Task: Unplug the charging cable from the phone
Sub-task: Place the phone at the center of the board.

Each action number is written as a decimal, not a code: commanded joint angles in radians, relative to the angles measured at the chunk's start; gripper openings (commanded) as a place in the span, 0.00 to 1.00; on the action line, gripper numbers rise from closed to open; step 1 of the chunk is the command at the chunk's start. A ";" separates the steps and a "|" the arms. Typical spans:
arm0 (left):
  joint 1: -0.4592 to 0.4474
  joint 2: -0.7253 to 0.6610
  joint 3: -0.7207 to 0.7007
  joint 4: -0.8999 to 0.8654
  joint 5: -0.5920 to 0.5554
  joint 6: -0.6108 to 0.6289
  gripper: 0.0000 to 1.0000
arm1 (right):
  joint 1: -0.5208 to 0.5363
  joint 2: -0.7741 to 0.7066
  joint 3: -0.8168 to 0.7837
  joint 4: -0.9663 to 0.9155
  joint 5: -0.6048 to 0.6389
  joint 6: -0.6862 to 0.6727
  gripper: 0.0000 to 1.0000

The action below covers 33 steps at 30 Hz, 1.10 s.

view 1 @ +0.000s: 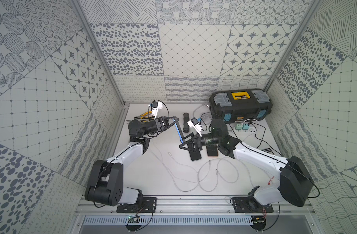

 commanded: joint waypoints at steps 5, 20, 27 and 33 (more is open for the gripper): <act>0.003 -0.017 -0.014 0.068 -0.003 -0.012 0.00 | -0.001 0.030 0.056 0.011 0.000 0.000 0.92; 0.003 -0.023 -0.019 0.070 0.007 -0.008 0.00 | -0.004 0.049 0.070 0.021 0.008 0.024 0.72; 0.002 -0.022 -0.020 0.070 0.007 -0.005 0.20 | -0.003 0.047 0.054 0.057 -0.003 0.047 0.51; 0.003 -0.018 -0.021 0.040 0.001 0.013 0.98 | -0.004 0.029 0.035 0.067 -0.001 0.052 0.39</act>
